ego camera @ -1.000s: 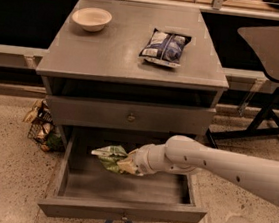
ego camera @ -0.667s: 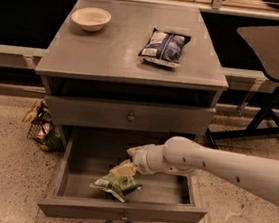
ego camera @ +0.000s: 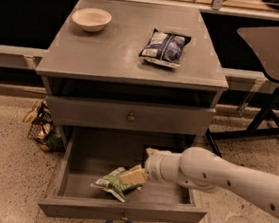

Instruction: Place green jalapeno chip bag into middle drawer

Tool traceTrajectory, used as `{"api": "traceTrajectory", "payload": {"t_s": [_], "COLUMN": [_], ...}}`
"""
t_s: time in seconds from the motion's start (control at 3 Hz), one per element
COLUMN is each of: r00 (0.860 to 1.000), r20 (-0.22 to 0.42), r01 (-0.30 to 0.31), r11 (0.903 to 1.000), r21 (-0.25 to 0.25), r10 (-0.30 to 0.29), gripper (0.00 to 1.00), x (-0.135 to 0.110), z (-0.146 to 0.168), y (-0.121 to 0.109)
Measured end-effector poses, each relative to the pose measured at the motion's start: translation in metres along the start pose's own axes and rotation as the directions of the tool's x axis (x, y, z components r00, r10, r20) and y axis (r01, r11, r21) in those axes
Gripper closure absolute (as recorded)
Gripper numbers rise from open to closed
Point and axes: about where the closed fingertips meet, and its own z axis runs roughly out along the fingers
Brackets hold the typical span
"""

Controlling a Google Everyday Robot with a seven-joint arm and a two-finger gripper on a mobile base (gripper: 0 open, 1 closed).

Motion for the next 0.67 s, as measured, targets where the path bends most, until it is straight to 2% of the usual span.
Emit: {"api": "traceTrajectory", "payload": {"t_s": [0.33, 0.67], "r00": [0.997, 0.992], "r20": [0.068, 0.107], "r01": [-0.049, -0.078], "r11": [0.9948, 0.9871], "r21": [0.089, 0.14], "r10": [0.043, 0.063], "gripper": [0.18, 0.0], "x": [-0.003, -0.004], "z": [-0.046, -0.069], "y": [0.013, 0.015]}}
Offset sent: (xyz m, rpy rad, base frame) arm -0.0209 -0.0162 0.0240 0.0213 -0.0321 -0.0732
